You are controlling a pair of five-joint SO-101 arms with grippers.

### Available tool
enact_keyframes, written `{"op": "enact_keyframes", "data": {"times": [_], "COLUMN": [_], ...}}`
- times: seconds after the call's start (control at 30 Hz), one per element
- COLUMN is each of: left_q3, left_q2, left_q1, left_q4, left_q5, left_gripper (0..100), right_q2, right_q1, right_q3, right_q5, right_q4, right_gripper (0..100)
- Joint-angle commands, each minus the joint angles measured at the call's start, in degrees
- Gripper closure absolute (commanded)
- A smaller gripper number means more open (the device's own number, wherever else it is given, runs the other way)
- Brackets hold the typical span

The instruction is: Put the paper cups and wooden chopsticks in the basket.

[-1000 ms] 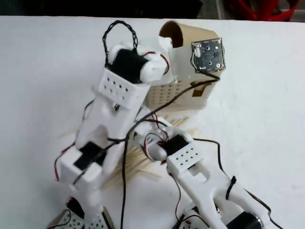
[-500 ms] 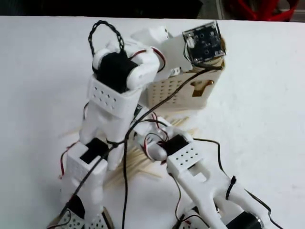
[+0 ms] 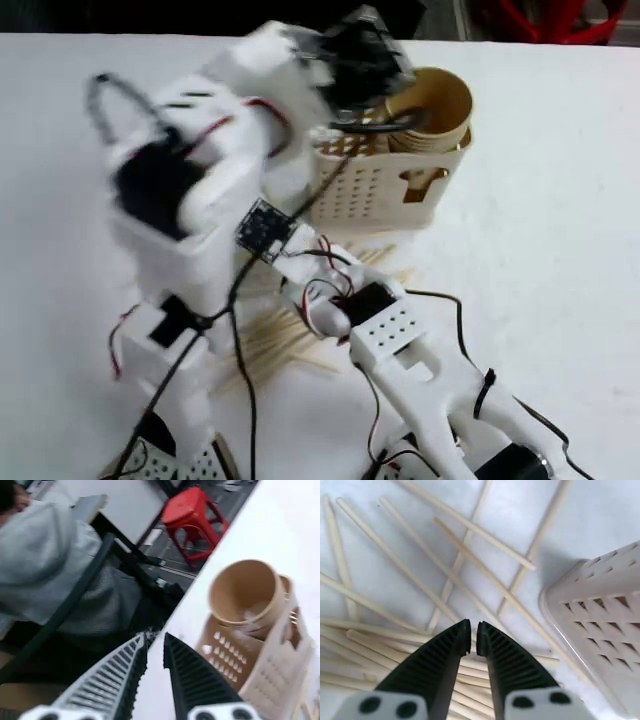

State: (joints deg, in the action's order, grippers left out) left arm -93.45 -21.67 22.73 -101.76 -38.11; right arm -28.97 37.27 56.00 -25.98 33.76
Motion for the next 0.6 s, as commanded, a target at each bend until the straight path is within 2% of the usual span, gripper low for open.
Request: {"op": "enact_keyframes", "data": {"times": [0.0,0.17,0.27,0.4,0.57], "left_q3": [-1.4,-1.3,1.3,15.7,39.6], "left_q2": [7.8,14.2,17.7,26.7,43.3], "left_q1": [-4.4,-12.9,-18.9,-25.1,-28.8], "left_q4": [-0.5,-0.7,-0.9,-0.9,-0.5], "left_q5": [1.1,8.7,9.1,8.8,6.3], "left_gripper": [93,93,93,93,93], "right_q2": [-0.7,-0.7,-0.8,-0.9,-0.9], "right_q1": [-0.3,-0.3,-0.3,-0.3,-0.4], "right_q3": [-0.4,-0.4,-0.4,-0.7,-0.7], "right_q5": [-0.4,-0.4,-0.4,0.0,0.0], "right_q4": [-0.8,-0.8,-0.8,-0.6,-0.7], "right_gripper": [95.8,95.9,96.0,96.1,96.1]}}
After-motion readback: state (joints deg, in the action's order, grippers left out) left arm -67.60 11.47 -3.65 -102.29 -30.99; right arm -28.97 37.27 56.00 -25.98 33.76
